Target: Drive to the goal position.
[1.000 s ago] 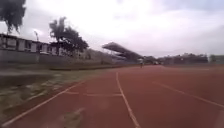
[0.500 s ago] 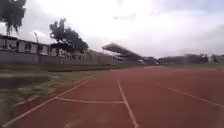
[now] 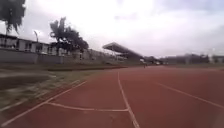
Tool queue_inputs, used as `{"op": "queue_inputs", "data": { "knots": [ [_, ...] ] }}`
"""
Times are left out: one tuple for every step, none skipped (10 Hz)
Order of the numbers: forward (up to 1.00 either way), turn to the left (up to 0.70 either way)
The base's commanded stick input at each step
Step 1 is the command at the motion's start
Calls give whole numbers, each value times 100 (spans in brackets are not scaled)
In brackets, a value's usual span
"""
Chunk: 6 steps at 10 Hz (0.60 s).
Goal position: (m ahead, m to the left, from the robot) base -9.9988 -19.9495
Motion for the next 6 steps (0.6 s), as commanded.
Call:
{"op": "queue_inputs", "data": {
  "knots": [
    [70,0],
    [70,0],
    [70,0],
    [70,0],
    [70,0],
    [70,0]
  ]
}}
